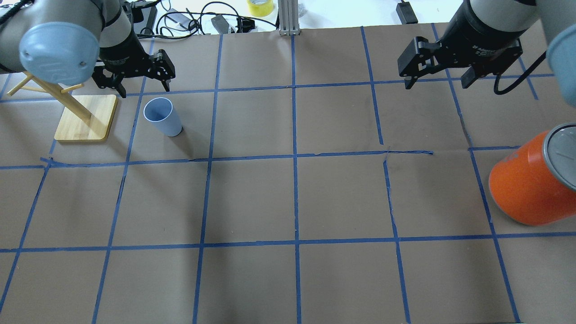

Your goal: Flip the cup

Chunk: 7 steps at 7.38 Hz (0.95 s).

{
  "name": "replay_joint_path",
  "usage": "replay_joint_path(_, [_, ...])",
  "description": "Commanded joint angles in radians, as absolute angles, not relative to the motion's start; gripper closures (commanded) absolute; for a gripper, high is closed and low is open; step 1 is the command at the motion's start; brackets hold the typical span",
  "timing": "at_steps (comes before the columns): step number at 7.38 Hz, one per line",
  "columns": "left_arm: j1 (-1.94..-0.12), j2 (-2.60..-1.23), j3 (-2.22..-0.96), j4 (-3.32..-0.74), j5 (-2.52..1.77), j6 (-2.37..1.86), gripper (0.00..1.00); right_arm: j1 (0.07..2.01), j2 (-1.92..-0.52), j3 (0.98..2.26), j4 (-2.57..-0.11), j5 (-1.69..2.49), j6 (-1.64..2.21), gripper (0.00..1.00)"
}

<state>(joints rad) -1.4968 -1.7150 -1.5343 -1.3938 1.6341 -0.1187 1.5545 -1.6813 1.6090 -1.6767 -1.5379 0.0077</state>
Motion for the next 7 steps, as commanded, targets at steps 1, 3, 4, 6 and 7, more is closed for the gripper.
replay_joint_path(1, [-1.499,-1.62,-1.566,-1.433,1.611,-0.114,0.0,1.555,-1.681,1.609,-1.678,-1.539,0.008,0.0])
replay_joint_path(3, [-1.502,-1.553,-1.639,-1.427,1.605,-0.086,0.0,1.557,-1.681,1.609,-1.678,-1.539,0.006,0.0])
replay_joint_path(4, [-1.502,-1.517,-1.644,-1.433,1.541,-0.084,0.0,1.557,-1.681,1.609,-1.678,-1.539,0.006,0.0])
replay_joint_path(6, [-1.502,-1.49,-1.682,-1.437,1.534,-0.081,0.0,1.557,-1.681,1.609,-1.678,-1.539,0.006,0.0])
replay_joint_path(7, [-1.502,-1.479,-1.704,-1.431,1.537,-0.08,0.0,1.557,-1.683,1.609,-1.677,-1.539,0.006,0.0])
